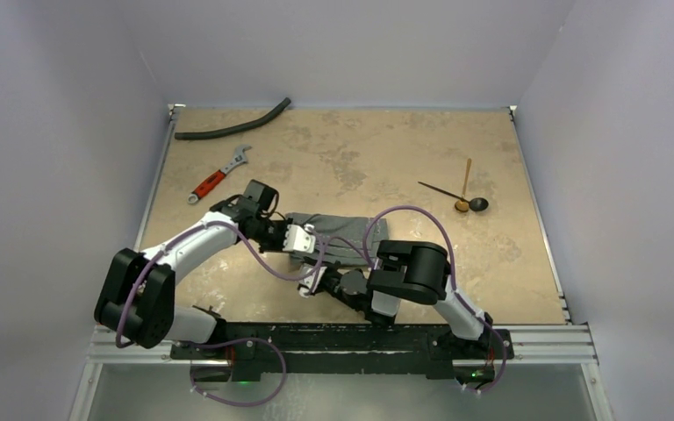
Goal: Fold the napkin into a case and place the utensils inside
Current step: Pass from the left arm to the right
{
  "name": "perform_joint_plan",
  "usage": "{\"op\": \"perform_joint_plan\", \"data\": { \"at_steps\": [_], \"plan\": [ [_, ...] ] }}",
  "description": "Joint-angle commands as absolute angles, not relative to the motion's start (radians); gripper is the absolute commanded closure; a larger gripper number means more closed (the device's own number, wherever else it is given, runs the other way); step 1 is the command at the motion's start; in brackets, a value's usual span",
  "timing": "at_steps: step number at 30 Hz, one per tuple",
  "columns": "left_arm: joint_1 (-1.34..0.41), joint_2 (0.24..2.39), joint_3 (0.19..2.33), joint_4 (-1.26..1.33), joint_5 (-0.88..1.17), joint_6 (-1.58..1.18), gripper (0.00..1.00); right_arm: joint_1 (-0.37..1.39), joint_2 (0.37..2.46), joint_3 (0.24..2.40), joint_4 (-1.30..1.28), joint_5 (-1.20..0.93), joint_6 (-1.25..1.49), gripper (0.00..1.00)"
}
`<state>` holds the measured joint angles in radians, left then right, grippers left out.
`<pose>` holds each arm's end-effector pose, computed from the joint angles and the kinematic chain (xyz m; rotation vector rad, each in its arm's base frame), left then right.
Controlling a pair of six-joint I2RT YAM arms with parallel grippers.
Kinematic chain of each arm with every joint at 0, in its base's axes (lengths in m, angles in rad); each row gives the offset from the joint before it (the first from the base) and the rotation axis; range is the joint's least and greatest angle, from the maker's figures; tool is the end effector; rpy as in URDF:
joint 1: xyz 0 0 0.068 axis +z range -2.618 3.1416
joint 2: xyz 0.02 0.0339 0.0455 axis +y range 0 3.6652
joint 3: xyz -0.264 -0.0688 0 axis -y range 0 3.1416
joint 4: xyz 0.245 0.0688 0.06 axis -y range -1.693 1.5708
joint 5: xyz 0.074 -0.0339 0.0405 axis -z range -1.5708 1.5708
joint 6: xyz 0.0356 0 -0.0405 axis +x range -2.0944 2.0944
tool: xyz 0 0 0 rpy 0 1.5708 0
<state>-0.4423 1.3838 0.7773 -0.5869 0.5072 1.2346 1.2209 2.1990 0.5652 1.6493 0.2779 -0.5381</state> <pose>0.2142 -0.1206 0.1848 1.9977 1.6251 -0.4255 0.1216 0.3046 0.0805 -1.0533 1.1573 0.3227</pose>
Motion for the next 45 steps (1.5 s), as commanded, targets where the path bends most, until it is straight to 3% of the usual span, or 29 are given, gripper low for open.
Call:
{"op": "perform_joint_plan", "data": {
  "at_steps": [1,8,16,35,45],
  "plan": [
    [-0.387,1.336,0.878,-0.634,0.527,1.163,0.75,1.217,2.229,0.524,2.089,0.319,-0.478,0.97],
    [-0.368,1.353,0.904,-0.463,0.578,0.909,0.76,1.217,2.224,0.532,2.090,0.332,-0.388,1.00],
    [-0.380,1.540,0.979,-0.301,0.549,0.603,0.74,1.218,2.199,0.513,2.090,0.336,-0.346,1.00],
    [-0.463,1.576,0.864,-0.245,0.386,0.641,0.76,1.217,2.170,0.509,2.088,0.339,-0.235,1.00],
    [-0.463,1.664,0.976,-0.346,0.356,0.657,0.90,1.218,2.157,0.503,2.090,0.316,-0.197,1.00]
  ]
}}
